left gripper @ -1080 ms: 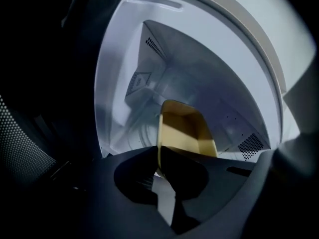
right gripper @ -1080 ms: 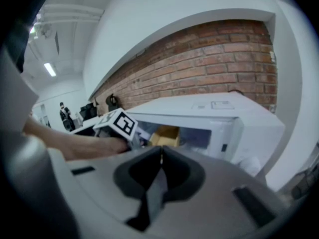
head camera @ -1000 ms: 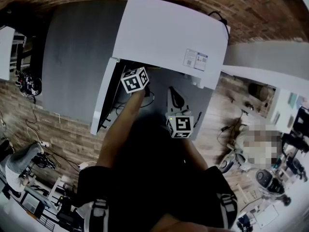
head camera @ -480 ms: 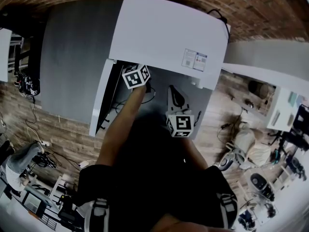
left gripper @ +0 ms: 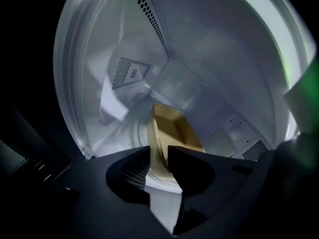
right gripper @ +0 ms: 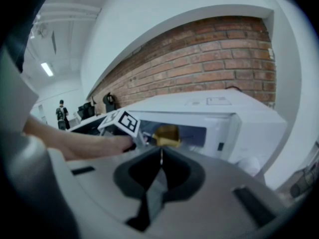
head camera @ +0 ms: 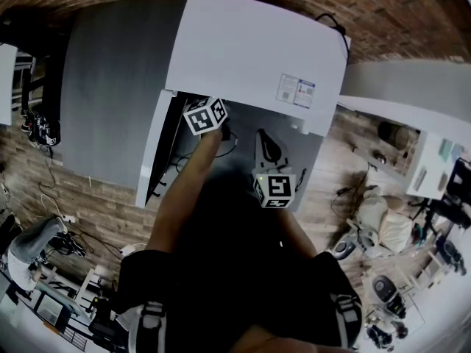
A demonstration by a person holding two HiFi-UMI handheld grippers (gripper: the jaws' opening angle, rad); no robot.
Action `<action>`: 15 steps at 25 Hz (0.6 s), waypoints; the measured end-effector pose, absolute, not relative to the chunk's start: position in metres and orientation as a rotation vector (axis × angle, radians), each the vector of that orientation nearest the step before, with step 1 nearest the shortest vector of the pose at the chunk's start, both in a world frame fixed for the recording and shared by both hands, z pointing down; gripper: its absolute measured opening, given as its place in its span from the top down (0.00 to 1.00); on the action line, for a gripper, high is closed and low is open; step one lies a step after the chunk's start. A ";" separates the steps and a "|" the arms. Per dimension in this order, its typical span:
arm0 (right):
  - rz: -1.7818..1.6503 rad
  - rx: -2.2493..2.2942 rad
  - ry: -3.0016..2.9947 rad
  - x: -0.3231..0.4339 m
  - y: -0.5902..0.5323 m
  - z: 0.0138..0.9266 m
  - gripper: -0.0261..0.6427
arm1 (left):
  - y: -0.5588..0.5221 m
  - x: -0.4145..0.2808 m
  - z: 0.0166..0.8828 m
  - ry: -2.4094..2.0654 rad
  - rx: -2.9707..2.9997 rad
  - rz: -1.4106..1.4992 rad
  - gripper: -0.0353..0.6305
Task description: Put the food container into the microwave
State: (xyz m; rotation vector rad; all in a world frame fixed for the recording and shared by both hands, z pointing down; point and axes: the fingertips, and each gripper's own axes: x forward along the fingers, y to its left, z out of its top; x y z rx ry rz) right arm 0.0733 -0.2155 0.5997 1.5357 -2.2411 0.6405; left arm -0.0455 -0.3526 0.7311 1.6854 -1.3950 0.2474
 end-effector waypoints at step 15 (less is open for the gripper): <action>0.601 1.541 -2.257 0.070 -0.211 0.589 0.91 | -0.333 -0.056 0.724 -1.387 1.692 0.177 0.72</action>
